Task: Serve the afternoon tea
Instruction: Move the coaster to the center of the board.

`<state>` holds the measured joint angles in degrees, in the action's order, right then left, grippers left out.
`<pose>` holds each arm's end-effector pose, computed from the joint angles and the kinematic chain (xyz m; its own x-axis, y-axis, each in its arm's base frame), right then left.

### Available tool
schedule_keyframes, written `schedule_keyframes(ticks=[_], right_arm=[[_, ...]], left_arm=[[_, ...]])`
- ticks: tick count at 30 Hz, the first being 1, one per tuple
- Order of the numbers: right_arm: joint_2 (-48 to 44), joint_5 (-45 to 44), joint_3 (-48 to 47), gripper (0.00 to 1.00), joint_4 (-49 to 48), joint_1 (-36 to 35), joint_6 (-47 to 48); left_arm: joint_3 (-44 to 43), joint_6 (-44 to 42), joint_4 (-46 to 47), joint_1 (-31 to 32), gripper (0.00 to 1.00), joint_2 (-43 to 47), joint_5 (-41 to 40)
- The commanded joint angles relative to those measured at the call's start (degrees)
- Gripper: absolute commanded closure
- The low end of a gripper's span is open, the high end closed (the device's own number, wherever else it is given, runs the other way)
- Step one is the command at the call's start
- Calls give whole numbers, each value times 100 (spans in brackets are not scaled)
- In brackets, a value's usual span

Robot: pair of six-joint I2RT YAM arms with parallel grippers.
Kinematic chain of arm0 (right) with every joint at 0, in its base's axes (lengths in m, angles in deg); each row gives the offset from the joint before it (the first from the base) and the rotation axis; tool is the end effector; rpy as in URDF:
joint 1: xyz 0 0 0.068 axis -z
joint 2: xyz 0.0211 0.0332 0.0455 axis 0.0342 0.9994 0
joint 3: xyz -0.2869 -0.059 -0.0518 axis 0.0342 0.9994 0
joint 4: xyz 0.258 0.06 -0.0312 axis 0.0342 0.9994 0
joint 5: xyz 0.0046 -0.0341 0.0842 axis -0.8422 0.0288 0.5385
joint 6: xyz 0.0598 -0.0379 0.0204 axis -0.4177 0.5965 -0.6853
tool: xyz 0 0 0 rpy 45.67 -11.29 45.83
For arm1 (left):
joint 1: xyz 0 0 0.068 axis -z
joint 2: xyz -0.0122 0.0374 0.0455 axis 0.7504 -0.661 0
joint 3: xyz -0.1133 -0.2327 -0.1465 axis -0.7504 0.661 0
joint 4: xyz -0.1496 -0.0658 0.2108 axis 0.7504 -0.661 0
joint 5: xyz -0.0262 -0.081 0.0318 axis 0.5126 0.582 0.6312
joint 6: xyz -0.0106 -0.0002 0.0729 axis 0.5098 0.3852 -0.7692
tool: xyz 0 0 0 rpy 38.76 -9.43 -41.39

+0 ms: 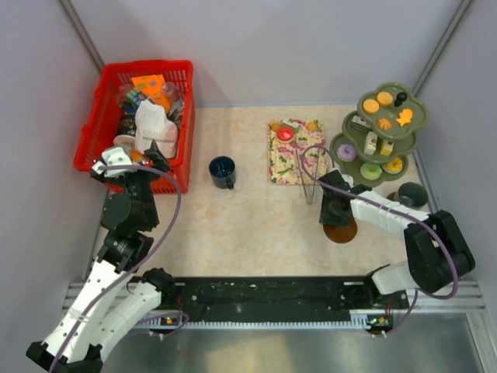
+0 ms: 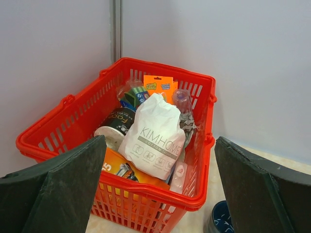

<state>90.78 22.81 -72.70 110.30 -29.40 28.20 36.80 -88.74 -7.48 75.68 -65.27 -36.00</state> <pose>0.2275 0.1028 0.1631 -0.9080 0.1599 -0.3871 0.1667 0.9859 0.0164 0.1364 -0.0223 0.4196 0.2777 -0.0754 -0.9577 -0.2687 0.9510 -0.1528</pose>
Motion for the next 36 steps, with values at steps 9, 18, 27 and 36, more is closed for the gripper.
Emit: schedule_keyframes(ticks=[9, 18, 27, 36], right_arm=[[663, -102, -196, 60, -715, 942, 255], [1164, -208, -627, 60, -944, 1452, 545], [1261, -366, -988, 60, -970, 1575, 800], [990, -217, -1014, 57, -795, 1566, 783]], left_arm=[[85, -148, 362, 2, 1, 119, -59], [129, -193, 450, 2, 1, 189, -68], [147, -219, 468, -7, 1, 180, -77], [156, -245, 477, -6, 1, 172, -85]])
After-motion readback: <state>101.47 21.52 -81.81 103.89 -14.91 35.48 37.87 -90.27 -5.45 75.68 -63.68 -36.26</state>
